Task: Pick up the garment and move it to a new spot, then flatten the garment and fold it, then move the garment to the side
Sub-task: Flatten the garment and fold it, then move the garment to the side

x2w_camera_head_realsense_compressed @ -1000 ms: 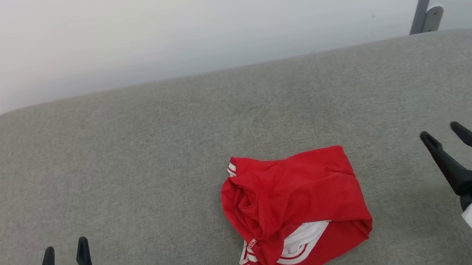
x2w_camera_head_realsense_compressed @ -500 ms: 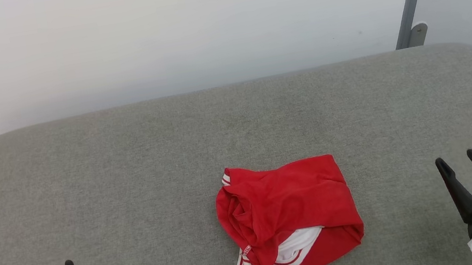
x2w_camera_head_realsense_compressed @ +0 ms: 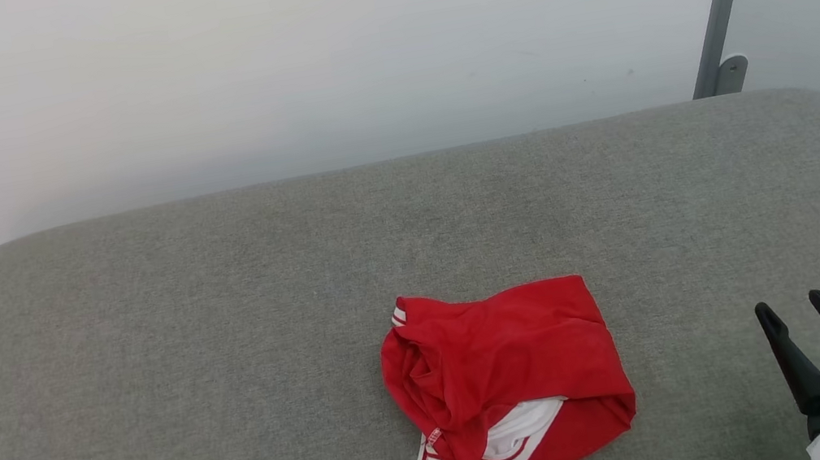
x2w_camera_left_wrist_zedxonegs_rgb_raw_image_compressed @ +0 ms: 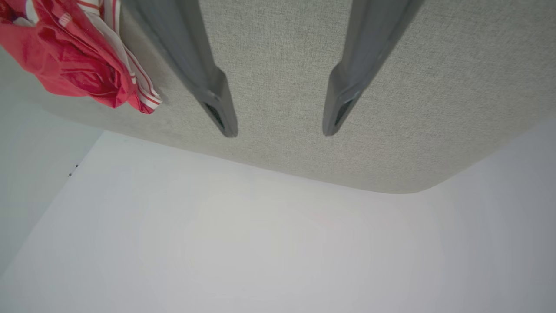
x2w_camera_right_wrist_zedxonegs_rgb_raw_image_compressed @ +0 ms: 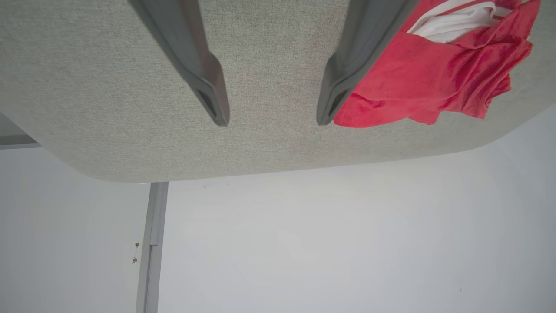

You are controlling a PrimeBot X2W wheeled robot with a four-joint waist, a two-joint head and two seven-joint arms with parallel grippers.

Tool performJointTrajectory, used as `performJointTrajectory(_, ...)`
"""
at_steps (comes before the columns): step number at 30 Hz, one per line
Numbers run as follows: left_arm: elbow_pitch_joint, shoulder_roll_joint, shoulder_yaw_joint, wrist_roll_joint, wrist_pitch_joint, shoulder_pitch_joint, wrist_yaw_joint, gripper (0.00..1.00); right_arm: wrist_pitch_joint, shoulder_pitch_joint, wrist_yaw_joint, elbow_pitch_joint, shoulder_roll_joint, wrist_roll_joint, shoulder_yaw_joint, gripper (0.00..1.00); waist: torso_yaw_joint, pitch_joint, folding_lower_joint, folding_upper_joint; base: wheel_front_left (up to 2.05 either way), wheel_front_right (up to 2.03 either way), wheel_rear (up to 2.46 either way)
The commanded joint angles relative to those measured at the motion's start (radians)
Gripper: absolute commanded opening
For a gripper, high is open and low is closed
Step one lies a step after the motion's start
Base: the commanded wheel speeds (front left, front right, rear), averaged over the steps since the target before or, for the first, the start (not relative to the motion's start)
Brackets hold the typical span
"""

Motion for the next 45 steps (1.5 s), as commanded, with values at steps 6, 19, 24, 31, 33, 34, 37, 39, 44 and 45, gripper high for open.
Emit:
performJointTrajectory(6,0.005,-0.006,0.002,0.008,-0.004,0.014,-0.004,1.00,-0.011,0.014,0.000,0.010,0.011,0.007,-0.001,1.00,0.002,-0.001,0.0000,-0.0001,0.00,0.00,0.00)
performJointTrajectory(19,0.008,0.013,-0.022,0.036,-0.004,-0.011,-0.004,1.00,0.043,-0.040,0.000,0.002,0.005,0.036,0.074,1.00,0.018,0.015,0.0000,-0.0001,0.00,0.00,0.00)
performJointTrajectory(24,0.002,0.021,-0.026,0.043,-0.004,-0.029,-0.004,1.00,0.180,-0.116,0.000,-0.009,-0.011,0.103,0.151,1.00,0.041,0.033,0.0000,-0.0001,0.00,0.00,0.00)
performJointTrajectory(31,0.004,0.018,-0.049,0.054,-0.004,-0.050,-0.004,1.00,0.440,-0.241,0.000,0.019,-0.062,0.190,0.225,1.00,0.093,0.063,0.0000,-0.0001,0.00,0.00,0.00)
performJointTrajectory(33,0.007,0.016,-0.057,0.056,-0.004,-0.054,-0.004,1.00,0.521,-0.269,0.000,0.033,-0.076,0.209,0.229,1.00,0.109,0.074,0.0000,-0.0001,0.00,0.00,0.00)
performJointTrajectory(34,0.008,0.015,-0.061,0.057,-0.004,-0.057,-0.004,1.00,0.557,-0.285,0.000,0.032,-0.088,0.206,0.237,1.00,0.117,0.082,0.0000,-0.0001,0.00,0.00,0.00)
performJointTrajectory(37,0.013,0.014,-0.075,0.057,-0.004,-0.076,-0.004,1.00,0.669,-0.316,0.000,0.052,-0.109,0.216,0.243,1.00,0.143,0.104,0.0000,-0.0001,0.00,0.00,0.00)
performJointTrajectory(39,0.019,0.010,-0.082,0.052,-0.004,-0.085,-0.004,1.00,0.733,-0.340,0.000,0.053,-0.120,0.215,0.246,1.00,0.159,0.116,0.0000,-0.0001,0.00,0.00,0.00)
performJointTrajectory(44,0.029,0.009,-0.102,0.047,-0.004,-0.109,-0.004,1.00,0.857,-0.368,0.000,0.080,-0.125,0.223,0.243,1.00,0.189,0.141,0.0000,-0.0001,0.00,0.00,0.00)
performJointTrajectory(45,0.032,0.010,-0.107,0.047,-0.004,-0.114,-0.004,1.00,0.887,-0.373,0.000,0.086,-0.122,0.222,0.245,1.00,0.197,0.147,0.0000,-0.0001,0.00,0.00,0.00)
